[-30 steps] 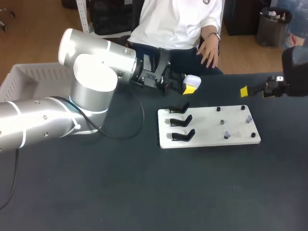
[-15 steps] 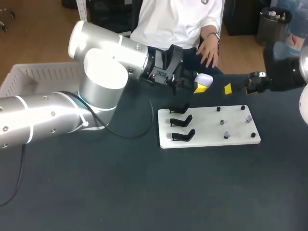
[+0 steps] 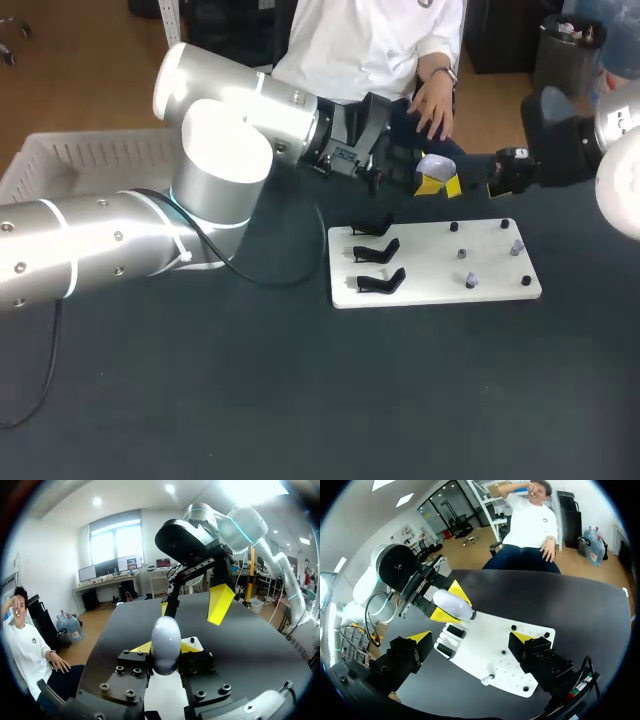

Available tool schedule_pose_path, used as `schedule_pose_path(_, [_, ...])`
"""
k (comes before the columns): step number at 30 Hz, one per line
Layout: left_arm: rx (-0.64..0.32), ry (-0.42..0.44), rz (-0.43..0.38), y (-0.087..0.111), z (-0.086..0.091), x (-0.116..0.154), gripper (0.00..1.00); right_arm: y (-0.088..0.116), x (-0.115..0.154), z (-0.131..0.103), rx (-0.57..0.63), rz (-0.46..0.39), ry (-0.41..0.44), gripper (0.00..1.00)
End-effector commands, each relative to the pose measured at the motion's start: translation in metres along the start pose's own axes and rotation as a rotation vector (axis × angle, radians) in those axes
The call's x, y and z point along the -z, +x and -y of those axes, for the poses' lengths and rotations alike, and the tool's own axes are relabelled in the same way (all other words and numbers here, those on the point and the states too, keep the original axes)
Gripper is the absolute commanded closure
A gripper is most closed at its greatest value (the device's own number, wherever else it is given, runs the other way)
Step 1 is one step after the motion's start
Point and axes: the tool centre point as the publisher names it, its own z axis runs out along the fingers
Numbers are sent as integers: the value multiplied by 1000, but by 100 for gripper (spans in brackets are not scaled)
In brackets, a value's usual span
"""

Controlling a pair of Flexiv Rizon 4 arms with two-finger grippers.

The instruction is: Pick up each earbud case from the left stands, insert the matching earbuds, close the lid, and place the case in the box.

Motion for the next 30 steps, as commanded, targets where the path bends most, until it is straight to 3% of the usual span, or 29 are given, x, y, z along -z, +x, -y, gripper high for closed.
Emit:
schedule_pose_path(1, [-11, -8, -2, -4, 2, 0, 100, -2, -4, 4, -6, 4, -26, 0])
schedule_pose_path(25, [-6, 33, 19, -1, 21, 0, 100, -14, -4, 17, -27, 25, -15, 0])
schedule_pose_path(30, [13, -23, 71, 2, 22, 7, 100, -18, 9, 15, 13, 40, 25, 0])
